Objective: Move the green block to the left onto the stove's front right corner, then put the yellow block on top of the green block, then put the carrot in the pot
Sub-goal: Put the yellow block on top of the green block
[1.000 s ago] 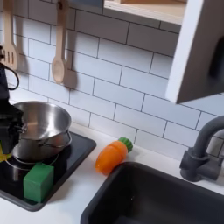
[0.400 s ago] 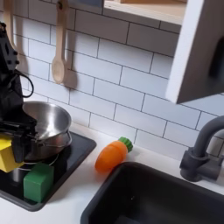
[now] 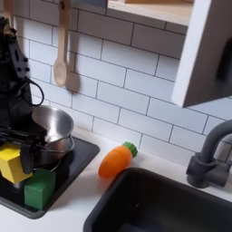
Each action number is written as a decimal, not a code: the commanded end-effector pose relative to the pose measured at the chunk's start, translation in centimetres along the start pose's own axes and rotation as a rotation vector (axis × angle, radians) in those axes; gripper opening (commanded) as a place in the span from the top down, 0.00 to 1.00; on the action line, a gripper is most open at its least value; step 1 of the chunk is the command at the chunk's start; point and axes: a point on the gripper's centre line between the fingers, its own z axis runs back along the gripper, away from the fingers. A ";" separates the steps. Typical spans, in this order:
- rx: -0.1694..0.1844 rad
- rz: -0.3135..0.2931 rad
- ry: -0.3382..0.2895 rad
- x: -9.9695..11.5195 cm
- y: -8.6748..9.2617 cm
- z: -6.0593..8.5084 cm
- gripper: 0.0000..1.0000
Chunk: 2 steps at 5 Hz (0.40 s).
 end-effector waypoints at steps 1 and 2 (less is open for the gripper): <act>-0.006 -0.012 -0.006 0.2 -1.0 0.1 1.00; -0.004 -0.015 0.004 0.2 -1.2 -0.2 1.00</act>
